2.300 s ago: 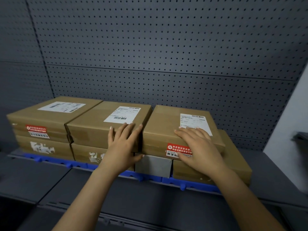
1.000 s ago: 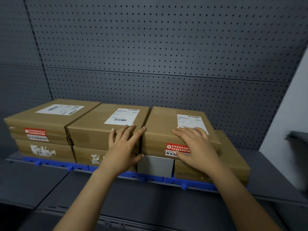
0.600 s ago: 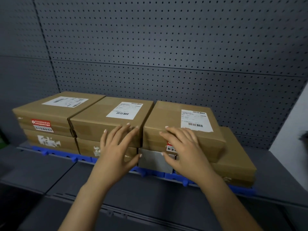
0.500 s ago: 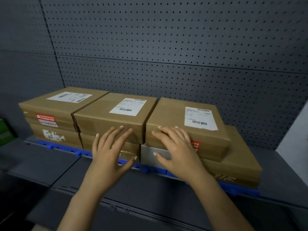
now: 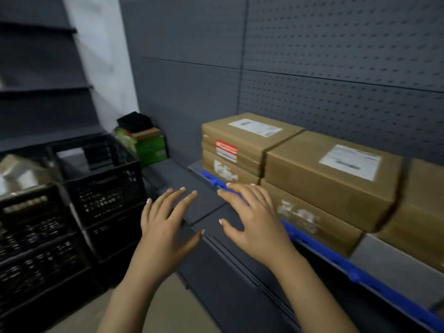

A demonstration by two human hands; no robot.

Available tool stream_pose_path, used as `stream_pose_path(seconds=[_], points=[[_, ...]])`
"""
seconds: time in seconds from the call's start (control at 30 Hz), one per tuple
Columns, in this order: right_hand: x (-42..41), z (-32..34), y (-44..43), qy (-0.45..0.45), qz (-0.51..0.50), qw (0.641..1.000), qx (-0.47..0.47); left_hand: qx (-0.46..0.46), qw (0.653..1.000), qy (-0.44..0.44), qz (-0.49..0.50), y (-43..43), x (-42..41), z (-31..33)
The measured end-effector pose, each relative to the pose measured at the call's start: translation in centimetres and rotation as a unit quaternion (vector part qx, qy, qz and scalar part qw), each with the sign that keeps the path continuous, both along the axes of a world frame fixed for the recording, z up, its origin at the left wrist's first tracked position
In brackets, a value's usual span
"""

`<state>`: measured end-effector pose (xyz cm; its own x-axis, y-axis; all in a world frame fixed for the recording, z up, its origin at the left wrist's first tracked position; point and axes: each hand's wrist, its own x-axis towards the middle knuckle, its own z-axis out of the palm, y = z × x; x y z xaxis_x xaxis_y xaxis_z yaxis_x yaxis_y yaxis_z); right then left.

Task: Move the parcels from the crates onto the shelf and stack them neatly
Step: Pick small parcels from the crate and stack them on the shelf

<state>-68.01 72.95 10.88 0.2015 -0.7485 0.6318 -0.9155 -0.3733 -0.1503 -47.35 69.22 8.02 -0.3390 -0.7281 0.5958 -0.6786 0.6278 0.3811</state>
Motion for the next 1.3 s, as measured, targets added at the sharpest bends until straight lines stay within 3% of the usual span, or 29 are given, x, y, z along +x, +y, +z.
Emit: stream_pose_path(seconds=[0.43, 0.9, 1.1, 1.3], points=[[22.8, -0.9, -19.3, 0.005, 0.166, 0.985, 0.044, 0.008, 0.986, -0.018, 0.168, -12.0, 21.9, -0.4], [39.6, -4.5, -42.8, 0.011, 0.332, 0.942, 0.057, 0.028, 0.936, -0.022, 0.351, -27.9, 37.1, -3.2], [45.1, -4.7, -53.5, 0.025, 0.364, 0.927, 0.083, 0.054, 0.918, -0.010, 0.393, -36.7, 41.7, -3.5], [49.8, -6.1, -62.1, 0.040, 0.353, 0.929, 0.101, 0.089, 0.923, -0.013, 0.374, -45.4, 46.4, -4.3]])
